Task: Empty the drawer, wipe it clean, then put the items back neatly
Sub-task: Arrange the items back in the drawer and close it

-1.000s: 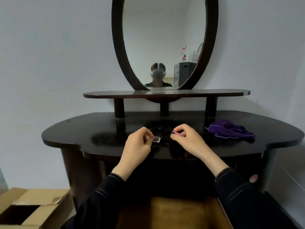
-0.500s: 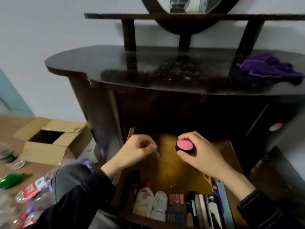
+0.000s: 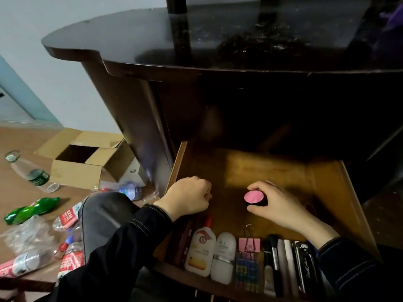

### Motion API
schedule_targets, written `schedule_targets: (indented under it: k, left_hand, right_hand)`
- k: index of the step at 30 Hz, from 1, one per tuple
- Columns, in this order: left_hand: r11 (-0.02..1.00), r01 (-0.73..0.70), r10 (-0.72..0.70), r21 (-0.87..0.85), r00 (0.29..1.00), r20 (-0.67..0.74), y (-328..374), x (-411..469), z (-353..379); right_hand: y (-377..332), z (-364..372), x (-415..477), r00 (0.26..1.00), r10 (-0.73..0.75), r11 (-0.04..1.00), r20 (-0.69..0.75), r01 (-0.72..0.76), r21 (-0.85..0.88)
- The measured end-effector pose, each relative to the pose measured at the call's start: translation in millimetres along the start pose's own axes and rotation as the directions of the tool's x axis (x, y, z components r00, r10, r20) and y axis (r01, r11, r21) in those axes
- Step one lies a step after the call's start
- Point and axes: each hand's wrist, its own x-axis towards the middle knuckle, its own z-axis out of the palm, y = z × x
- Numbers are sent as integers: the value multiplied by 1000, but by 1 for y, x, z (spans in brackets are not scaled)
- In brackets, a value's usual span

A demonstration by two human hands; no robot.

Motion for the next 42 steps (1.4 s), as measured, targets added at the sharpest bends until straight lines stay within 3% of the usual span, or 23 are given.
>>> schedule_targets:
  k: [5, 11, 21, 34, 40, 42]
  left_hand:
    - [993, -13, -4, 113, 989, 146, 2, -3, -1]
    - [999, -33, 15, 43, 927, 376, 2, -4, 7]
    - [994, -68, 41, 89, 962, 271, 0, -3, 14]
    - [989, -96, 63, 112, 961, 271, -1, -4, 17]
    - [990, -140, 136, 7, 974, 181, 12, 4, 9]
    - [976, -217, 213, 5, 960, 184, 28, 10, 5]
  right_hand:
    - [-3, 4, 1, 1000, 24, 998, 8, -24, 58]
    - [-3, 8, 0, 999, 18, 998, 38, -20, 59]
    - [-4, 9, 1, 1000, 9, 998, 27, -11, 60]
    - [1, 9, 2, 1000, 24, 998, -9, -24, 66]
    - [11, -20, -5, 989, 100, 988, -109, -86, 128]
    - [20, -30, -14, 982, 133, 990, -132, -126, 56]
